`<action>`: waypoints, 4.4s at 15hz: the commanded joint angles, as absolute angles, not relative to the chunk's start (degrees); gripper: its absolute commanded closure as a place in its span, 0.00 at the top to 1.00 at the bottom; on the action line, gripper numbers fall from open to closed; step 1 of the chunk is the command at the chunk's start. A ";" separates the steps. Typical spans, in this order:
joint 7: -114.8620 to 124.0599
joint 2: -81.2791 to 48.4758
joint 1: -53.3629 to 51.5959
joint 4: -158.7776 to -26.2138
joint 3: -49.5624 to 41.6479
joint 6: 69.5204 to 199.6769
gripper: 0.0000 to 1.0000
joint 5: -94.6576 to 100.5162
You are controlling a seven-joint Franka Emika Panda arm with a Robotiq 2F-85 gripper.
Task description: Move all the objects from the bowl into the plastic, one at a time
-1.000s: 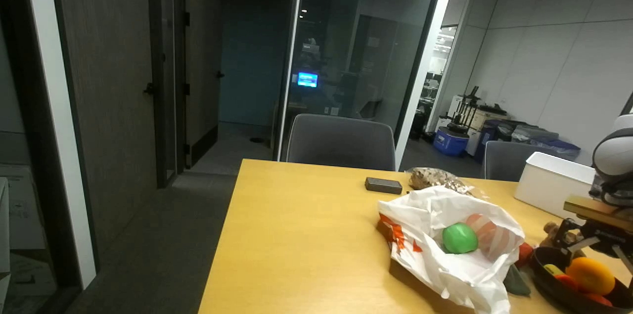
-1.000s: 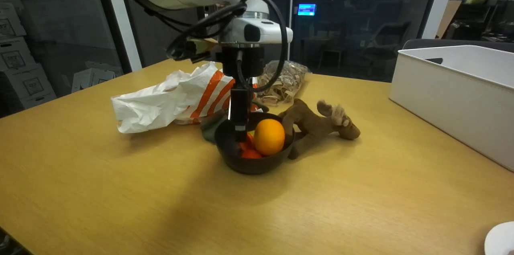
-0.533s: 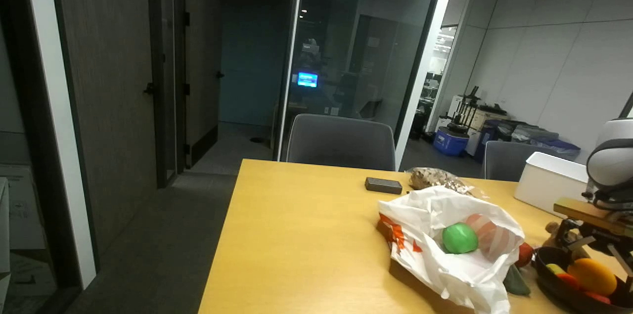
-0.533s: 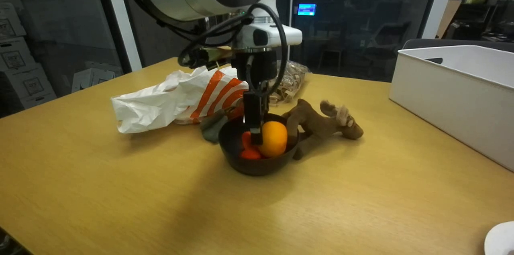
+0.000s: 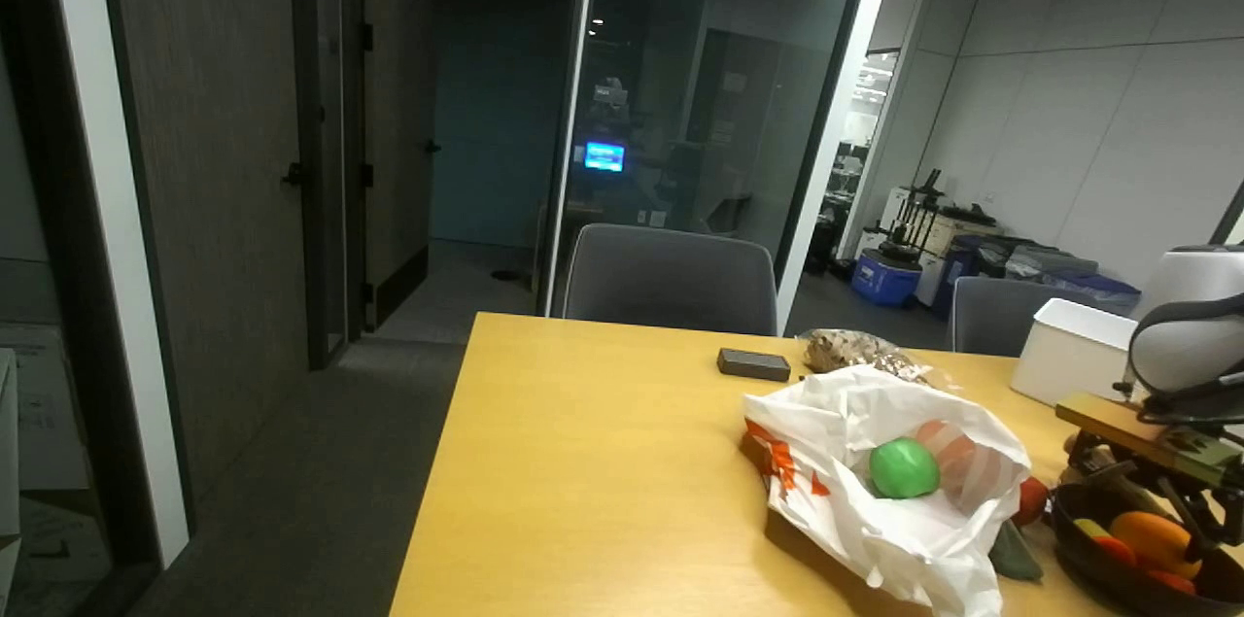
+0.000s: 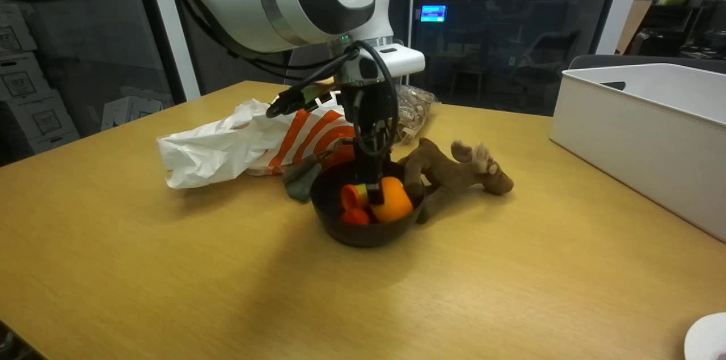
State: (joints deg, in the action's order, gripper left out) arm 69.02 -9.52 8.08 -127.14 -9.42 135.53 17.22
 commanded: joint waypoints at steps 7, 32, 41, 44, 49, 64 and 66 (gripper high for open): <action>73.35 -10.41 5.15 -125.27 -10.69 131.02 1.00 21.81; 66.47 6.71 5.77 -131.32 -9.31 129.07 0.58 22.73; 55.78 18.87 0.57 -133.35 3.58 130.01 0.58 18.22; 52.25 15.61 -2.33 -131.76 7.00 133.54 0.58 15.38; 37.41 6.63 -5.60 -130.59 6.94 142.43 0.58 5.74; 25.21 -9.22 -5.85 -123.19 2.15 137.06 1.00 10.25; 22.78 -7.62 -5.10 -123.72 2.11 136.88 1.00 7.16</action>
State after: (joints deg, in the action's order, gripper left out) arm 23.69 -8.86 -5.25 -124.68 2.61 137.57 8.91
